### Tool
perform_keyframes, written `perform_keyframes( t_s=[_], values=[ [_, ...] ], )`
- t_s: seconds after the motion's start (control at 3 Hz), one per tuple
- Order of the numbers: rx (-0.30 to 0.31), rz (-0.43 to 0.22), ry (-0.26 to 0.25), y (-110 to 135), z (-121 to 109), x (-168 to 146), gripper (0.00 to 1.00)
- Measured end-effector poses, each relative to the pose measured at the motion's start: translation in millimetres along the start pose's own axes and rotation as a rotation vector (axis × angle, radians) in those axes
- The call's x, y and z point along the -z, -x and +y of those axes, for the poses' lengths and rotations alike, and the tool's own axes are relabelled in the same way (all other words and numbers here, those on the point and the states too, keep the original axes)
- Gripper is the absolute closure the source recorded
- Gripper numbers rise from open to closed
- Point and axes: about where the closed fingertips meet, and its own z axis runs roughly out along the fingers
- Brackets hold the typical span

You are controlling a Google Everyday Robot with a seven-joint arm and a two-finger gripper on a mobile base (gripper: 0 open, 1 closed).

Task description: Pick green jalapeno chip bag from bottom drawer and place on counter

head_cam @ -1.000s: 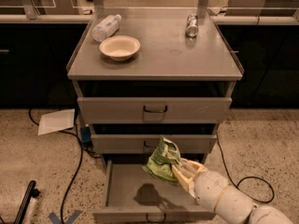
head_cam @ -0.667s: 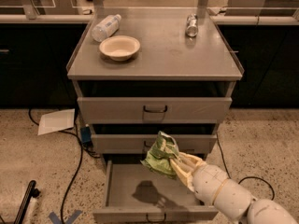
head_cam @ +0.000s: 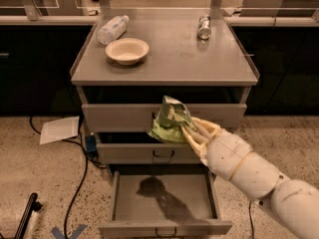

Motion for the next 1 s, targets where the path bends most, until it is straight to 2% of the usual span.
perform_keyframes(
  t_s=[0.33,0.67,1.0],
  values=[
    [0.13,-0.093,-0.031,78,-23,-19,1.0],
    [0.216,-0.158,-0.067,140,-42,-46,1.0],
    [0.216,-0.158,-0.067,140,-42,-46,1.0]
  ],
)
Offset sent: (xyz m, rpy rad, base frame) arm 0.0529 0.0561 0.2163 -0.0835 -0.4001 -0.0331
